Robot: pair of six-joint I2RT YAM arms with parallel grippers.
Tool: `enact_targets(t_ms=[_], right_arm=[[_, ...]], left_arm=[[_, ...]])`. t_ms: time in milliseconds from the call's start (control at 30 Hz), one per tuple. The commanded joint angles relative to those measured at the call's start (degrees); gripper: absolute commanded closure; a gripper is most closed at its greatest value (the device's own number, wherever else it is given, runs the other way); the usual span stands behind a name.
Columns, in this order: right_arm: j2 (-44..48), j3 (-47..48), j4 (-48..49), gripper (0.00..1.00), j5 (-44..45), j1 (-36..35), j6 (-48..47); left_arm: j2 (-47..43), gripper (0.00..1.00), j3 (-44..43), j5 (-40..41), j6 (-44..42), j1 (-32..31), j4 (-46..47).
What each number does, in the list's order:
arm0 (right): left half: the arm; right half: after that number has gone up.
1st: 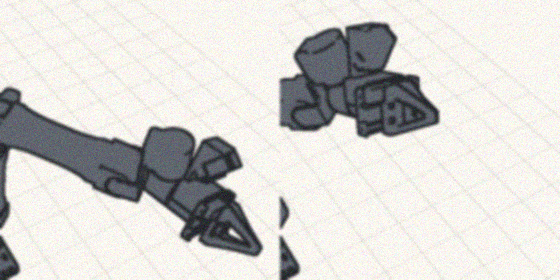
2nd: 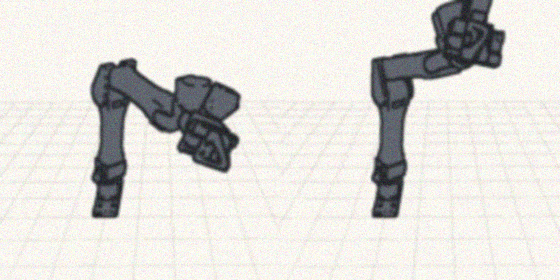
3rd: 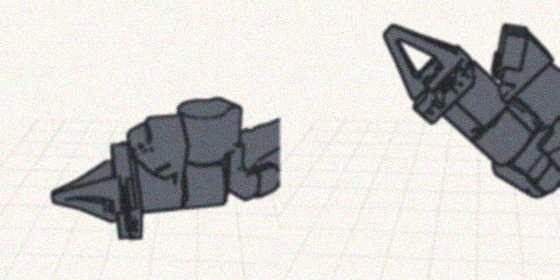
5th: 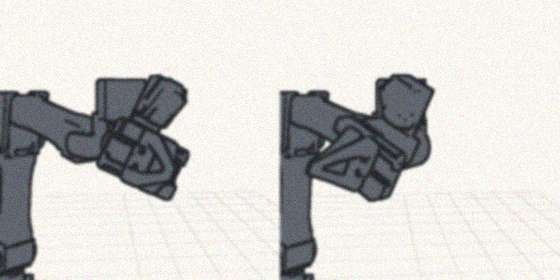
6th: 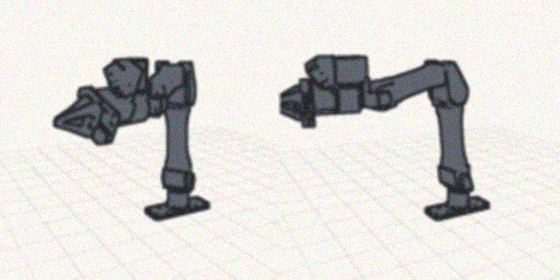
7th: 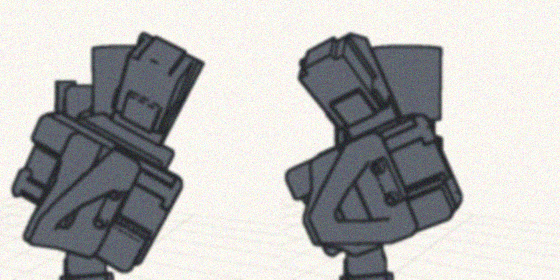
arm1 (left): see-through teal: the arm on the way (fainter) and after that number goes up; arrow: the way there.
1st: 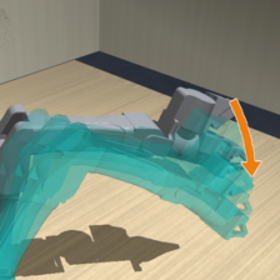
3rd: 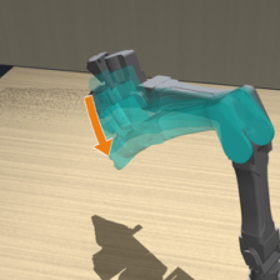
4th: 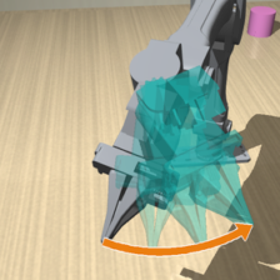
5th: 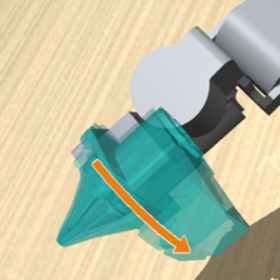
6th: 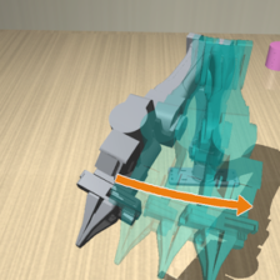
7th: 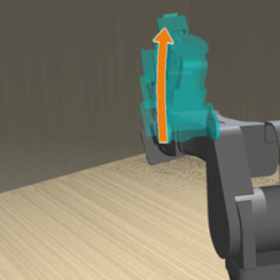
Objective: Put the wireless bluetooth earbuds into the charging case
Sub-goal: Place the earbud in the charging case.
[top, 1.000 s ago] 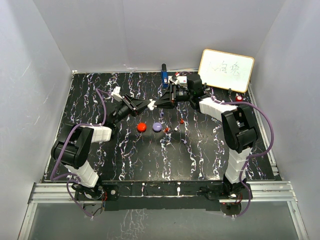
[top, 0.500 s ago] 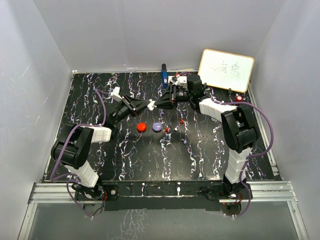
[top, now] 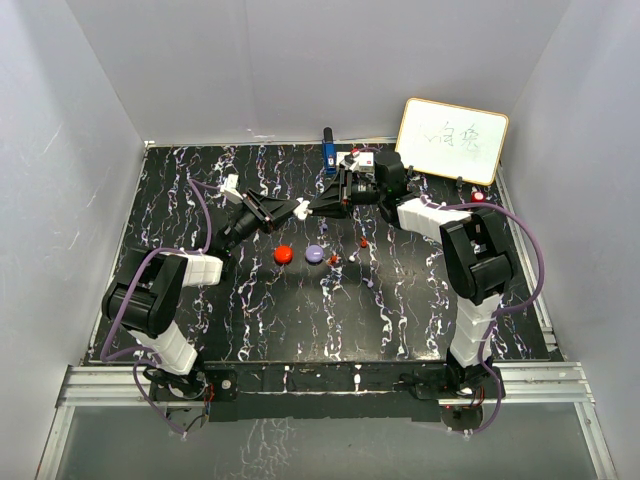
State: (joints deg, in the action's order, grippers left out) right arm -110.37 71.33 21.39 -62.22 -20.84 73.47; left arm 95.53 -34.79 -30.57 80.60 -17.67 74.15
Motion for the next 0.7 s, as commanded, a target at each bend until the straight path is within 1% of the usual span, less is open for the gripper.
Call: enact_targets(t_ms=[0,400,533,633,667], right_arm=[[-0.8,-0.7,5.5,1.00,0.6,-0.1,2.6],[-1.2,-0.9,6.6,1.00,1.1,-0.2,4.0],[-1.2,-1.1,6.7,0.91,1.6,-0.1,4.0],[-1.1,-1.2,6.6,0.80,2.0,-0.1,4.0],[-1.2,-1.2,6.7,0.75,1.9,0.0,4.0]], left_arm=[[-2.3,1.00,0.3,0.4,0.2,-0.2,5.3],[-2.5,1.00,0.5,0.6,0.3,-0.2,5.8],[-2.9,1.00,0.6,0.8,0.3,-0.2,4.9],[-3.3,1.00,0.6,0.9,0.2,-0.2,4.1],[-3.4,1.00,0.6,1.0,0.2,-0.2,3.6]])
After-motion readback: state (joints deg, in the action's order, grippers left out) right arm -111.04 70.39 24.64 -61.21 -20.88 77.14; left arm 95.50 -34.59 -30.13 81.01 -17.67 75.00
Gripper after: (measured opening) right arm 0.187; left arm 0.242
